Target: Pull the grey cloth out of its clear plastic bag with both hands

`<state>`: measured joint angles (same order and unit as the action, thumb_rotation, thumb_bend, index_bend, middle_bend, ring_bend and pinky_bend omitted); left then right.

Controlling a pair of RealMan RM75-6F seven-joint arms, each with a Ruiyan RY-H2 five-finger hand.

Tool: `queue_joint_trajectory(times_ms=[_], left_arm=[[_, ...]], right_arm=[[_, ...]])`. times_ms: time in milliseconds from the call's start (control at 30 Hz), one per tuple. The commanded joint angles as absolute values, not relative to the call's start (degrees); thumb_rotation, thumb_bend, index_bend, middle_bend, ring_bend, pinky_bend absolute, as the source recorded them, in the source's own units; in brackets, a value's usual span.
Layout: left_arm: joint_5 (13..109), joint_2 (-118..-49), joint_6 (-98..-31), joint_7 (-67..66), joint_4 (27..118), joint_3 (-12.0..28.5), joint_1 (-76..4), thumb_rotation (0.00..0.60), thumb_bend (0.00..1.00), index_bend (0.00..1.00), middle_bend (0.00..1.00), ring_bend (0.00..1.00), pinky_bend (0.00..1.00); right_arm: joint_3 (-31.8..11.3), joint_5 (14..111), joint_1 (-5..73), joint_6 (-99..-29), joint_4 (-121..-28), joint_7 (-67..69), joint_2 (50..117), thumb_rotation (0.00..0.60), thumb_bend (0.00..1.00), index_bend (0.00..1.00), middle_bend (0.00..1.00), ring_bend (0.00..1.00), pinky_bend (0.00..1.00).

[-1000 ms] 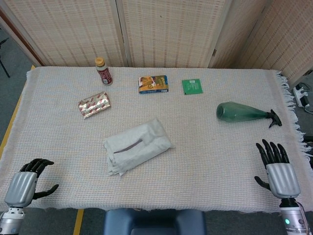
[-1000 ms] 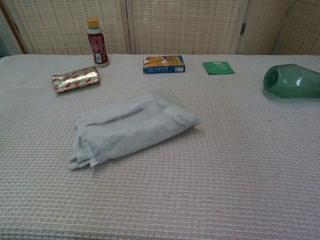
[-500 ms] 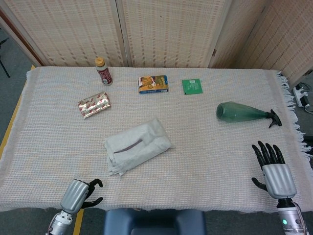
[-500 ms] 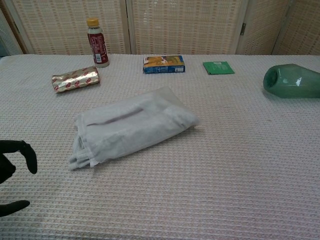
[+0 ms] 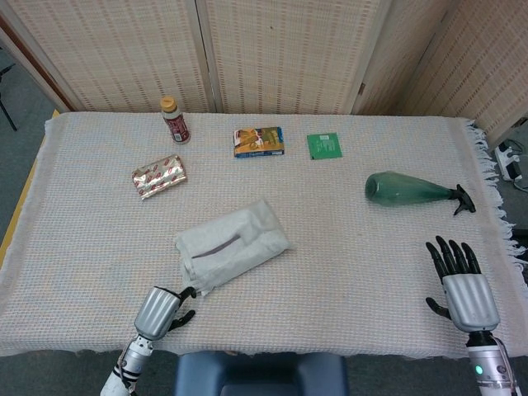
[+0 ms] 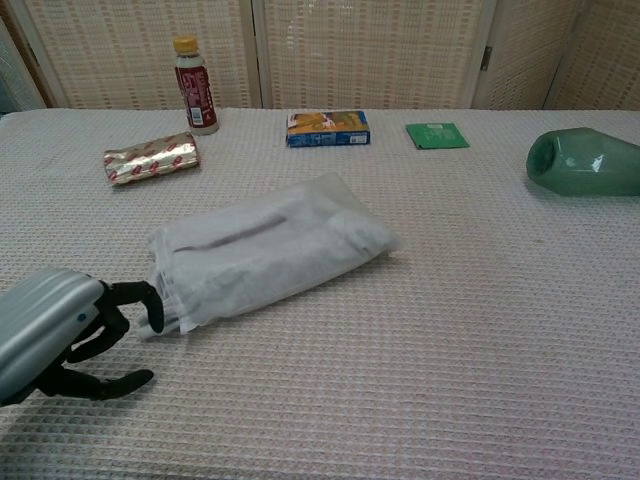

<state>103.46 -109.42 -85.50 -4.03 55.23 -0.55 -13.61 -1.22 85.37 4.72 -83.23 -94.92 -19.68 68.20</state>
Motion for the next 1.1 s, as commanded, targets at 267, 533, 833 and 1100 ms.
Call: queue_joint_trajectory(times_ms=[267, 533, 833, 1100], left_arm=[[102.72, -116.34, -89.71, 1.88, 42.54, 0.26, -16.38, 0.582, 0.22, 0.53, 1.00, 1.00, 1.00], [101.02, -118.59, -89.43, 2.72, 37.91, -0.12, -17.01, 0.583, 0.22, 0.53, 1.00, 1.00, 1.00], [99.65, -120.89, -90.29, 4.21, 32.67, -0.22, -17.80, 0.584, 0.22, 0.54, 1.00, 1.00, 1.00], [99.03, -122.40, -91.24, 5.69, 29.22, -0.93, -17.98, 0.579, 0.23, 0.58, 1.00, 1.00, 1.00]], right_arm=[[-1.34, 85.18, 4.74, -82.92, -95.06, -19.44, 67.91, 0.600, 0.09, 0.00, 0.00, 0.00, 0.00], [-0.98, 85.62, 4.76, -82.49, -95.53, -18.73, 67.38, 0.600, 0.09, 0.00, 0.00, 0.00, 0.00], [-0.38, 86.22, 4.85, -81.69, -96.30, -17.56, 66.44, 0.600, 0.09, 0.00, 0.00, 0.00, 0.00], [0.24, 86.97, 4.88, -81.13, -96.92, -16.04, 65.39, 0.600, 0.09, 0.00, 0.00, 0.00, 0.00]])
